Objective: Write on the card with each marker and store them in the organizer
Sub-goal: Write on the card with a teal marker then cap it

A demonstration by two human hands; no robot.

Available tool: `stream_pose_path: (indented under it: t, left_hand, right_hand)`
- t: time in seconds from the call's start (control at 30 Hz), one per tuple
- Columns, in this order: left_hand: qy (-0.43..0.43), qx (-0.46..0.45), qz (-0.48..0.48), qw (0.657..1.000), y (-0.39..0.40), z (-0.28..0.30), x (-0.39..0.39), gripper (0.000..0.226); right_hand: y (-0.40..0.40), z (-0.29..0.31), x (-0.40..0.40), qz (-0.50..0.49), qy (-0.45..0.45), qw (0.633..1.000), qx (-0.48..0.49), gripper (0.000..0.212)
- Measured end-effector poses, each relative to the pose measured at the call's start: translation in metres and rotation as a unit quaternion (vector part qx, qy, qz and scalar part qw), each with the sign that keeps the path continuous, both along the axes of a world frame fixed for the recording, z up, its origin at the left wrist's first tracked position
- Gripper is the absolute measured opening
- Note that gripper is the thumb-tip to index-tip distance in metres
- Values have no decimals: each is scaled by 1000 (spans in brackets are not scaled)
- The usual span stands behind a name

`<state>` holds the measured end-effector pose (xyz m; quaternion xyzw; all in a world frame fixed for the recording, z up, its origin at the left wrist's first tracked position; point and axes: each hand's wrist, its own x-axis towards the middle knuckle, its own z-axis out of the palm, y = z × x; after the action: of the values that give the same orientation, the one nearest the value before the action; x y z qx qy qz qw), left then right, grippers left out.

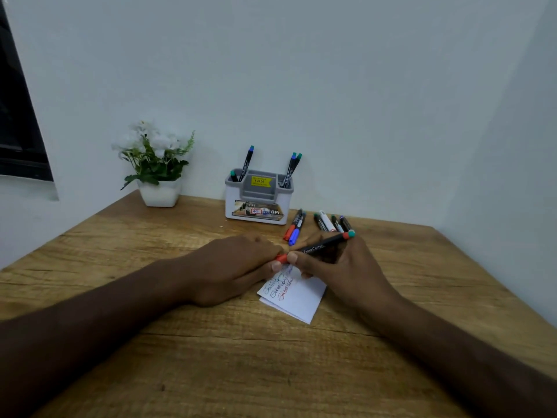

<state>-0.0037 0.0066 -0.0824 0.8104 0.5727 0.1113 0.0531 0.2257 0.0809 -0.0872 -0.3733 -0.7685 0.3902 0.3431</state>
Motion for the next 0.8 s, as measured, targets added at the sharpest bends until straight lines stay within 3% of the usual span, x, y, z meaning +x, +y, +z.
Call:
stream_pose_path:
  t: [0.3, 0.4, 0.5, 0.67, 0.8]
  left_hand:
    - [-14, -5, 3, 1000, -1, -2, -2, 42]
    - [-77, -7, 9, 997, -2, -2, -4, 31]
    - [-196, 21, 18, 980, -4, 1, -7, 22]
    - [-374, 62, 57, 924, -3, 5, -6, 22]
    - [-359, 178, 137, 906, 10, 6, -5, 31]
  right_hand:
    - [-5, 10, -7, 76, 19, 996, -39, 20]
    - [2, 14, 9, 98, -68, 989, 84, 18]
    - [8, 20, 27, 182, -209, 929, 245, 14]
    - [5, 24, 28, 211, -230, 916, 252, 22]
    - [1, 13, 23, 191, -221, 916, 276, 25]
